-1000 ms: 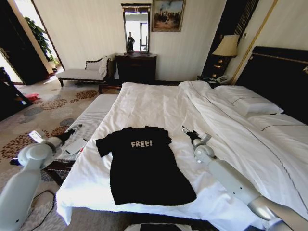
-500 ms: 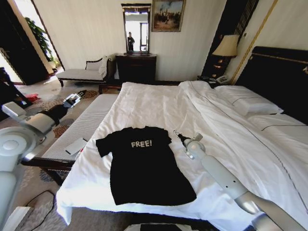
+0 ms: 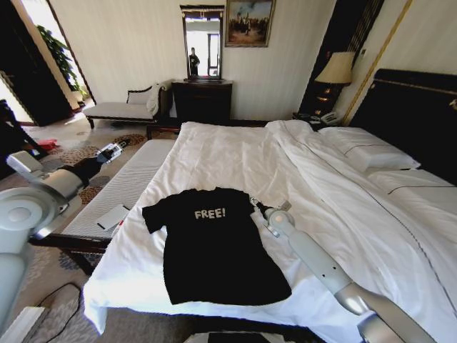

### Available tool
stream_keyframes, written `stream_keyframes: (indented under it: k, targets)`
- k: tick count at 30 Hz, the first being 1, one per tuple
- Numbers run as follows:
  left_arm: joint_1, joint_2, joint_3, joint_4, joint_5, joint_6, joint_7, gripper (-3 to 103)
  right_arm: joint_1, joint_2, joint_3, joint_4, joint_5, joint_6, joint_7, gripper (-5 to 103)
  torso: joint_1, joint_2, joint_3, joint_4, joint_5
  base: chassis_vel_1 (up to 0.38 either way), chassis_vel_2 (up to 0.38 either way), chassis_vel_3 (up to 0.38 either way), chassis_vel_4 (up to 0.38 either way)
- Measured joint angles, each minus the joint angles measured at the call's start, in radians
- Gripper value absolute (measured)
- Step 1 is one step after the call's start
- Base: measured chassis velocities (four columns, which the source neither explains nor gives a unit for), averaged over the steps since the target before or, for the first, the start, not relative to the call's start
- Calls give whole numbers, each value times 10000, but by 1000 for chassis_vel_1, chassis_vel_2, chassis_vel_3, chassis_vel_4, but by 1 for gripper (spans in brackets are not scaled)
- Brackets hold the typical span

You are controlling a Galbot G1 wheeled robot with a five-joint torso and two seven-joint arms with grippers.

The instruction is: Fold the clothes on the bed.

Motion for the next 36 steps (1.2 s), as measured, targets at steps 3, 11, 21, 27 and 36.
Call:
stream_keyframes:
  k: [3,11,21,27,36]
  targets:
    - [-17,3,33,83,32,24,-36,100,-126,6,41,153,84,16,-5,80,0,0,0,-1,-2,0,0,0,0]
    - [48,-46,41,144,140,114,-97,100,-292,87,53,311,19,61,-3,51,-1,0,0,1,-1,0,0,0,0]
    - [177,-51,4,204,348,132,-120,100,-309,77,13,308,-163,150,-165,14,-1,0,0,0,-1,0,0,0,0]
    - [178,-11,-8,260,391,135,-121,100,-309,84,-60,321,-264,173,-192,1,-1,0,0,0,-1,0,0,0,0]
    - [152,6,8,376,484,150,-125,100,-360,6,-80,337,-840,645,-738,0,-1,0,0,0,-1,0,0,0,0]
